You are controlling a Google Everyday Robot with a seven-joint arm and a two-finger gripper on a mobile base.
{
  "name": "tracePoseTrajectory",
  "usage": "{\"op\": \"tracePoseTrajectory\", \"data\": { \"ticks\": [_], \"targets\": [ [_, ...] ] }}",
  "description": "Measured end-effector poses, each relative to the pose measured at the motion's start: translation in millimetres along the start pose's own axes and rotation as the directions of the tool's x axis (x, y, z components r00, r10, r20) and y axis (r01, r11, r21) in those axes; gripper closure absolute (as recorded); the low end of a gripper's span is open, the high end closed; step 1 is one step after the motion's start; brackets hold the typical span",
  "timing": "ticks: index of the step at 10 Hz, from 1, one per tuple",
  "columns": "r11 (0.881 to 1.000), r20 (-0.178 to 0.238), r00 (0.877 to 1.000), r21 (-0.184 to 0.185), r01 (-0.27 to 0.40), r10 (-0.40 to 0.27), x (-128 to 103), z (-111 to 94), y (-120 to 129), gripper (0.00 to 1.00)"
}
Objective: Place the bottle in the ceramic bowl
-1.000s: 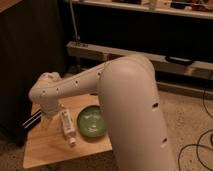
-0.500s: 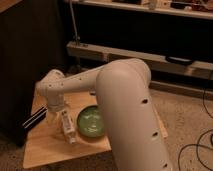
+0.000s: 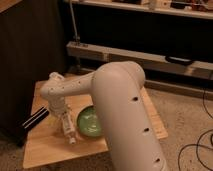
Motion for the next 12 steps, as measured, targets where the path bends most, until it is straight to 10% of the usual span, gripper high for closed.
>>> {"op": "tracePoseTrajectory", "data": {
  "ticks": [3,10,12],
  "targets": [
    [0.999,-0.011,1.000,-0.029,-0.014,0.014,5,16,-2,0.24],
    [0.999,0.036,0.999,-0.032,0.019,-0.018,8,-14,0,0.94],
    [0.999,0.070,0.997,-0.042,0.027,-0.024,11,-39,-5,1.00]
  ]
}}
